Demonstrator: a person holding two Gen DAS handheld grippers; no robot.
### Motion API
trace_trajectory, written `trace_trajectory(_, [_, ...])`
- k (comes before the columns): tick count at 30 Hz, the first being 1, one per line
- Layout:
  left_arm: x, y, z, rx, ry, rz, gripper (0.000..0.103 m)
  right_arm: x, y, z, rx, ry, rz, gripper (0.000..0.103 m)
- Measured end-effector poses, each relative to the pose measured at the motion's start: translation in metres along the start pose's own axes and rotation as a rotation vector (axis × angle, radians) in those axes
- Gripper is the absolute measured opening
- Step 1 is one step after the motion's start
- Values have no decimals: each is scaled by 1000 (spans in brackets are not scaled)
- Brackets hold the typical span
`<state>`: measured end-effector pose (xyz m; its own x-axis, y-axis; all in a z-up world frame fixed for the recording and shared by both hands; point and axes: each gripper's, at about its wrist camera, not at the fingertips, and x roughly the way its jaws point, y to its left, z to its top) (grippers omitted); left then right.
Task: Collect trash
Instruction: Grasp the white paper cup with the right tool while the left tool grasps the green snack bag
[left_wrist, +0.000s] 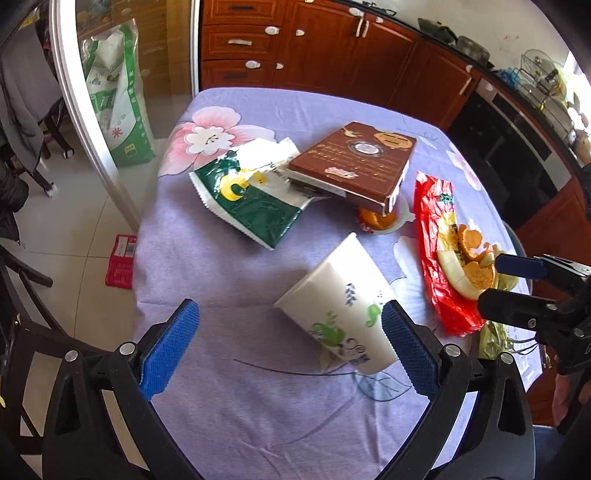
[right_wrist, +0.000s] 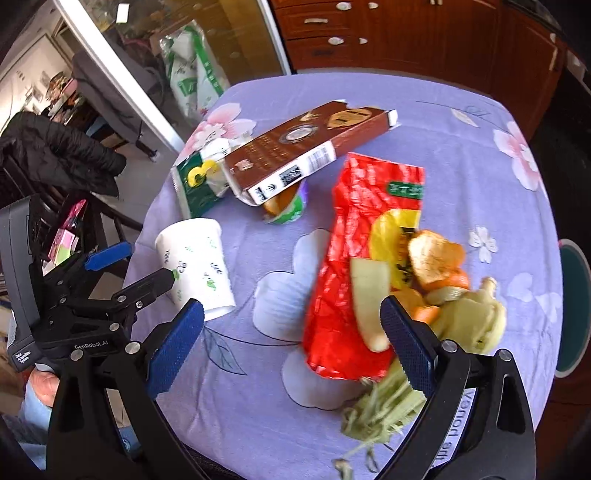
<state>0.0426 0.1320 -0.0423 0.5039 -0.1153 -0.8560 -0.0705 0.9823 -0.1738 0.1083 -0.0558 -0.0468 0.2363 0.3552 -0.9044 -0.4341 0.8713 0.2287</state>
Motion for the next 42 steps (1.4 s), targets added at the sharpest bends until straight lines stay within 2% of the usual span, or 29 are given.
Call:
trace_trajectory(10, [1,52,-4,29,8,2,99,54,48,24,-41,104,94,92])
trace_trajectory(16, [5,74,-3,12,21,11,99,74,52,27,-19,134,130,92])
trace_trajectory(21, [13,74,6,26,22,2,99,80,52,26,-27,135,124,91])
trace_trajectory(22, [15,73,8,32,20,-2,99,81,52,24,-34,135,125,85])
trace_trajectory(24, [20,71,14,40,19,-7,99,81,54,22,-50,138,127,64])
trace_trajectory(26, [26,69,19,54,21,-14,99,76,54,21,-67,122,107,58])
trace_trajectory(34, [54,67,56,163,-9,-12,99,47,30,16,-42,72,28,57])
trace_trajectory(36, [66,73,66,147,2,-21,99,45,25,16,-34,63,10,57])
trace_trajectory(42, [85,80,89,116,9,-107,98,43,16,21,-20,44,-41,58])
